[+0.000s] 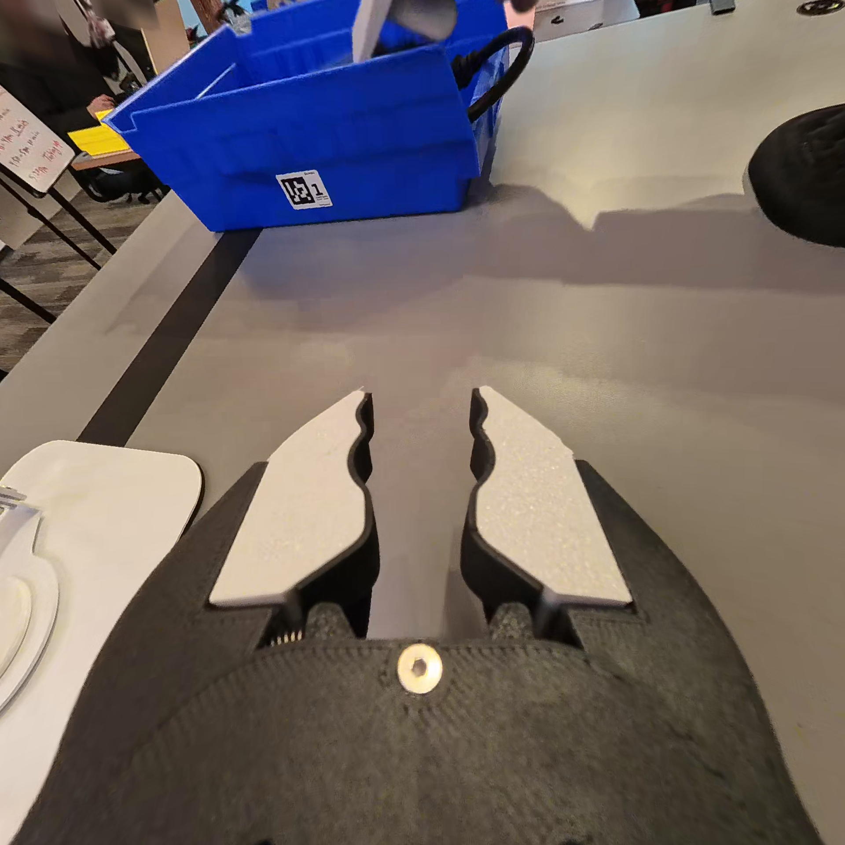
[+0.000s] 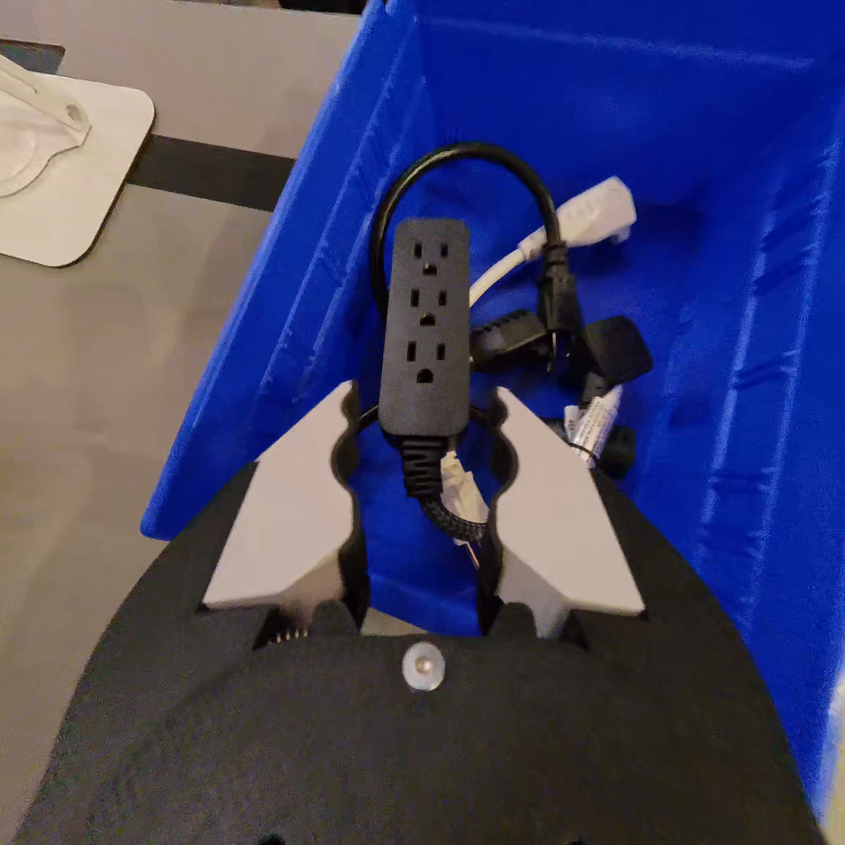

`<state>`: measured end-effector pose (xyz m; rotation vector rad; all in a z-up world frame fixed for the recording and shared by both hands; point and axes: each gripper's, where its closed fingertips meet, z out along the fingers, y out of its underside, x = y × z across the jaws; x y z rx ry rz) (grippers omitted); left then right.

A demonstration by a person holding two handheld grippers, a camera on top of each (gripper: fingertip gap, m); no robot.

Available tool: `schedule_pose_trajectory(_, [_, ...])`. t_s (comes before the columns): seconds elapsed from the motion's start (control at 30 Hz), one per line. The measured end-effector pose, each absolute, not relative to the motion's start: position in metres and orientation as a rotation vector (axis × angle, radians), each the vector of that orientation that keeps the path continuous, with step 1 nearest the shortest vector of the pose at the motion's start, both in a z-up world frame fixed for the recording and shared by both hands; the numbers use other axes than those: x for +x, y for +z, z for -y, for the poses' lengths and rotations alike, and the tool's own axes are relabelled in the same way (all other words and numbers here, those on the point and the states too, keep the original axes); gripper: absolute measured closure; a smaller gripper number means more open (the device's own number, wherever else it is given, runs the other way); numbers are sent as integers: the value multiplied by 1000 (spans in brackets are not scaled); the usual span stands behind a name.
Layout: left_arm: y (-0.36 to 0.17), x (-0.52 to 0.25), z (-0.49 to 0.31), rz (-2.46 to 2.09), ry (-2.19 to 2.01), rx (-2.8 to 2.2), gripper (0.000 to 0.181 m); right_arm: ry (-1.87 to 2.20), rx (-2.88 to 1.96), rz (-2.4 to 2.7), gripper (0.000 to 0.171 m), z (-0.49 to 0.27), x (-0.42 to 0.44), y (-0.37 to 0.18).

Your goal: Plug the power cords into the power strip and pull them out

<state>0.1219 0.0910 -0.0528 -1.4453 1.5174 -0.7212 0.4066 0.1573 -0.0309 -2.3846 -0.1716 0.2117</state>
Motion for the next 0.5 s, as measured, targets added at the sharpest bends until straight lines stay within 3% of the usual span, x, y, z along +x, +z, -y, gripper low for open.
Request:
schedule_pose_trajectory(0.03, [-53,122,-90,-1521,-725,-1444,142,248,-2418,149,94,-156,404,-39])
schedule_pose_trajectory(0.07, [-53,122,-90,-1525,-727,-1441,142,243,-2433,158,86,-155,403,-41])
schedule_pose_trajectory(0.5, [-53,123,-87,-1537,-743,-1430,142,150,-2146,417,96,-115,365,48])
